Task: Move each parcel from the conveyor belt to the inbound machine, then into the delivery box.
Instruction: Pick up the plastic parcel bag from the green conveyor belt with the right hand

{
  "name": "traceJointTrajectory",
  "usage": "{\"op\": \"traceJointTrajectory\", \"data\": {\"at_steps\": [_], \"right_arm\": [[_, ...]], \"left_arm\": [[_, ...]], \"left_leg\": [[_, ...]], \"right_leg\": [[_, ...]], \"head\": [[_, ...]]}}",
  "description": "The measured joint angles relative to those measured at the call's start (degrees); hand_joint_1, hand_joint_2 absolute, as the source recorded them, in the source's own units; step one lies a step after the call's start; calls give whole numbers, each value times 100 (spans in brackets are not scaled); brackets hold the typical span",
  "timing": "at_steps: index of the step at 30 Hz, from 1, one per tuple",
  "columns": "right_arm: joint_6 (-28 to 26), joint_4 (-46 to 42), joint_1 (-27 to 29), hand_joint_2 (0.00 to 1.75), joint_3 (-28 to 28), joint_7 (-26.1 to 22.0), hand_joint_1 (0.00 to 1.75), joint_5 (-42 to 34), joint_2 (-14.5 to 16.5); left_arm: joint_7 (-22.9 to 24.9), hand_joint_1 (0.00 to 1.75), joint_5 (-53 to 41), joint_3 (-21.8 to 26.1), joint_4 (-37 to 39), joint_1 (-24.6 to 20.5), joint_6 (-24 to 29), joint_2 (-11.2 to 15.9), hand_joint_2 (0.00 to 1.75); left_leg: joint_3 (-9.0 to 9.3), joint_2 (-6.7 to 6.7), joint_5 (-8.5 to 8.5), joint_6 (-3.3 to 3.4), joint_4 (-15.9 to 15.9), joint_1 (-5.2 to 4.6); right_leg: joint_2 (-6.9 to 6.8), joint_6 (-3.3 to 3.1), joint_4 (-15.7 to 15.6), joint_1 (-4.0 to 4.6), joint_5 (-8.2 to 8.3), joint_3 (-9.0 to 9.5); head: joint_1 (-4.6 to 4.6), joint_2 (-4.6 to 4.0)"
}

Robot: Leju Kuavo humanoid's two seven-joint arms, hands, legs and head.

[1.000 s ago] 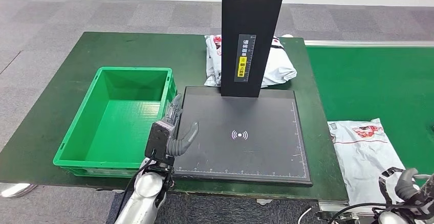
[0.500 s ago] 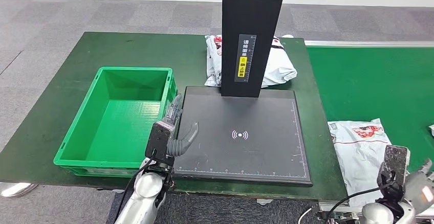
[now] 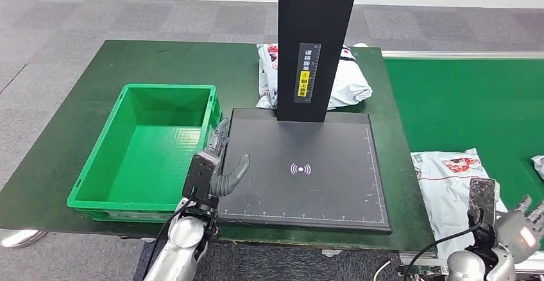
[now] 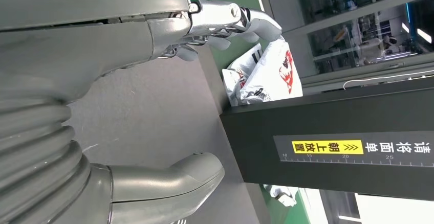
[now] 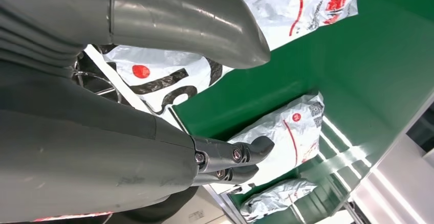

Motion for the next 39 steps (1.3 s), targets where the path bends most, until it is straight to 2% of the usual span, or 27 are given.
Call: {"op": "traceJointTrajectory", "data": {"at_steps": [1,3,8,12,25,39], "right_arm": [[9,17,-7,175,1,41,0,48,-1],[122,76,-25,175,8,255,0,298,-11],[775,401,-78,175,99,1147,0,1415,-101],[1056,723,-139,175,116,1450,0,1827,-160],[1359,994,-131,175,128,1655,0,2079,-195],[1957,1359,-231,175,139,1652,2,1836,-195]], "left_arm": [[2,0,-2,0,0,0,-3,0,175],[12,0,-10,0,1,0,-20,0,175],[31,0,-27,0,4,-1,-95,0,175],[60,0,-60,0,3,0,-140,0,175],[100,0,-73,0,0,1,-173,0,175],[102,0,-74,-4,21,-3,-176,2,175]], "left_leg": [[0,0,0,0,0,0],[0,0,0,0,0,0],[0,0,0,0,0,0],[0,-2,0,0,0,0],[1,-1,0,0,0,0],[7,3,0,0,1,1]], "right_leg": [[0,0,0,0,0,0],[0,0,0,0,0,0],[0,0,0,0,0,0],[0,0,0,0,0,0],[0,0,0,0,0,-1],[3,0,-3,2,0,4]], "head": [[0,-1],[0,0],[0,0],[0,0],[0,0],[0,0]]}}
